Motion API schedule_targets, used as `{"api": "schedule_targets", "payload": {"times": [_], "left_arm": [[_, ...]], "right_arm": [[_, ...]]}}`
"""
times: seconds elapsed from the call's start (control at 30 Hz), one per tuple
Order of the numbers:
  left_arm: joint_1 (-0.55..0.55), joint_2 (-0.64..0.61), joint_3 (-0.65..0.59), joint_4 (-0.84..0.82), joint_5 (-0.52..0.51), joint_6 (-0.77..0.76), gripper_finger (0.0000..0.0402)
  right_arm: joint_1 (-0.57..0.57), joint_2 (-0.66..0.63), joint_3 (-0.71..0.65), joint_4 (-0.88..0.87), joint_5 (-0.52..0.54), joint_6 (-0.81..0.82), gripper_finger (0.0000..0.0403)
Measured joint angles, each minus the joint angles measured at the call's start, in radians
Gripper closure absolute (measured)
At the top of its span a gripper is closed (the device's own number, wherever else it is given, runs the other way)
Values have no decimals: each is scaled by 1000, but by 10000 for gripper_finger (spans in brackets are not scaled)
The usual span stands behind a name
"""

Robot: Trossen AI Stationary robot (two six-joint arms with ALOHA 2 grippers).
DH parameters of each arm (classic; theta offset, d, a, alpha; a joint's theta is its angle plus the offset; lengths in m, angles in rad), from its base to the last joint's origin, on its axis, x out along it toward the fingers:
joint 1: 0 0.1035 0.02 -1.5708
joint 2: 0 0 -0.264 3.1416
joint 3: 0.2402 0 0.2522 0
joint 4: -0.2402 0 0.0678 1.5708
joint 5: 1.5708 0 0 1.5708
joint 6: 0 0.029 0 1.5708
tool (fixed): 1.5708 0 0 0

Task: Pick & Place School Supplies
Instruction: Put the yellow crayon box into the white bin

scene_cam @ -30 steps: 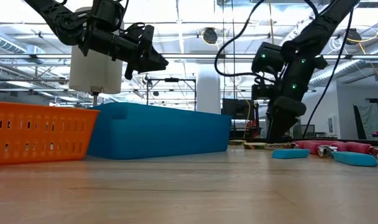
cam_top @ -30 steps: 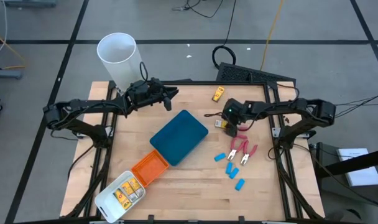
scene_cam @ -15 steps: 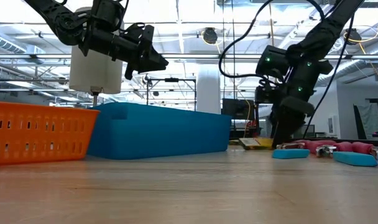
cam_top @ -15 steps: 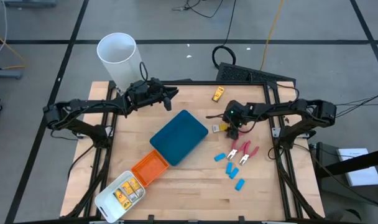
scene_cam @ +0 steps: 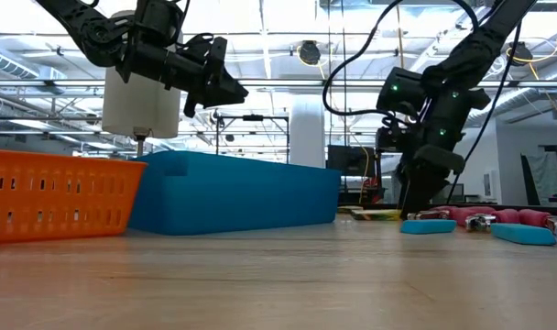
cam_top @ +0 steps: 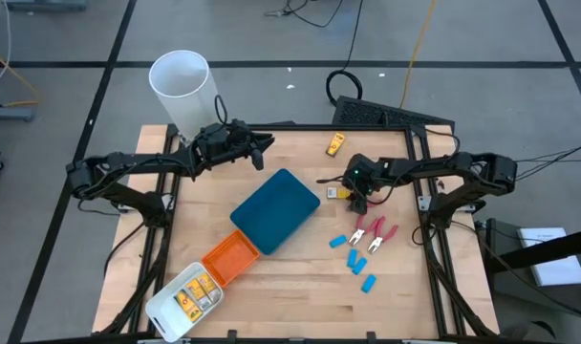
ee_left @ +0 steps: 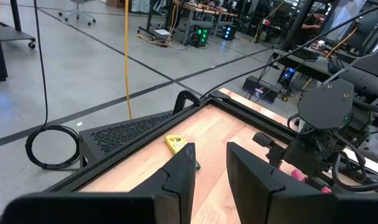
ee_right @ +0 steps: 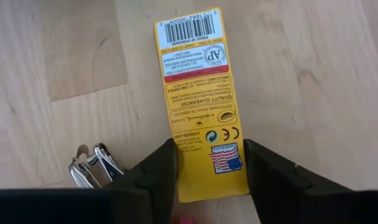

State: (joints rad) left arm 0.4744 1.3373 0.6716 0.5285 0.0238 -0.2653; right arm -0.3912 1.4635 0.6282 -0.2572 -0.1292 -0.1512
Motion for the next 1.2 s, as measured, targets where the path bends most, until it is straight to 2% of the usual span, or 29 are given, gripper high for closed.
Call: {"api": "schedule_targets", "payload": {"times": [0.3,0.73,0.9,1.03,1.2], "left_arm": [[0,0,0,0,0,-3,309],[0,0,0,1,0,-9,309],[-4,0,0,1,1,-135,309],[-25,0,0,1,21,-224,309],[-104,0,0,1,59,-283,309]], "right_arm": [[0,-28,-3,47,0,-7,230],[2,-184,-4,89,-1,-18,240],[2,-226,-3,142,7,-24,239],[2,-247,-2,188,53,-50,239],[2,-266,-2,260,108,-75,239]]}}
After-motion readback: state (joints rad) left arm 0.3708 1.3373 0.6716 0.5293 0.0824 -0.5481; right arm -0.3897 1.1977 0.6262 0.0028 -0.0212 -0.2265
